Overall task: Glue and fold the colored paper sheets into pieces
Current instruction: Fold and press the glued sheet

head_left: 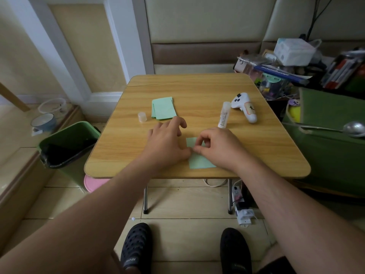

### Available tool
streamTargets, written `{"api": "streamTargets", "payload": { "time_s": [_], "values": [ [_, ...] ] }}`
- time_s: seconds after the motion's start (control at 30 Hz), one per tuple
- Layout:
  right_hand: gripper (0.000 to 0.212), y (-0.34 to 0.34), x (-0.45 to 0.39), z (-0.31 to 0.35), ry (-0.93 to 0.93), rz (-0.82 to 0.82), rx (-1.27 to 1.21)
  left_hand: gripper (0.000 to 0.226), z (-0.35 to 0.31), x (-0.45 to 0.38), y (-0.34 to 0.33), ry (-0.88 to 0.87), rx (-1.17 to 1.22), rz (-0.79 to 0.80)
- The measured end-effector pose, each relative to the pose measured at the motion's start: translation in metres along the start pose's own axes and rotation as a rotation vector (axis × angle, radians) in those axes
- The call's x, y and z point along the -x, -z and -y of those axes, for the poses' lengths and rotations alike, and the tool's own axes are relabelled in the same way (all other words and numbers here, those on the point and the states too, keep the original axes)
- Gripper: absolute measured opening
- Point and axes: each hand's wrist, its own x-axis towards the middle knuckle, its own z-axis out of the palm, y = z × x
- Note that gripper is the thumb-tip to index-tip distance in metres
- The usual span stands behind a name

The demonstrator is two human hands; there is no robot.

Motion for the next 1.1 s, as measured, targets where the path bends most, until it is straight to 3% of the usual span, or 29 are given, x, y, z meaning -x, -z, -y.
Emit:
{"api": "streamTargets", "payload": {
  "time_s": [0.2,0.37,0.47,0.63,0.8,1.1],
  "values": [
    [0.019,-0.007,-0.014,0.004,-0.007,-0.039,0.075,0.083,0.002,0.005,0.013,-0.007,-0.061,0.288],
    [0.021,-0.012,-0.028,0.009,-0.012,-0.083,0.217,0.092,0.008,0.009,0.018,0.001,-0.045,0.365],
    [0.022,-0.016,-0.037,0.010,-0.054,-0.109,0.202,0.087,0.008,0.012,0.019,0.015,-0.014,0.360],
    [0.026,-0.022,-0.045,0.009,-0.102,-0.149,0.161,0.060,0.013,0.011,0.014,0.062,0.093,0.233],
    [0.022,-0.024,-0.043,0.015,-0.037,-0.174,0.188,0.040,0.010,0.010,0.006,0.082,0.057,0.111],
    [0.035,-0.005,-0.009,0.020,0.012,0.021,0.239,0.037,0.009,0.003,0.007,0.097,0.048,0.062]
  ]
}}
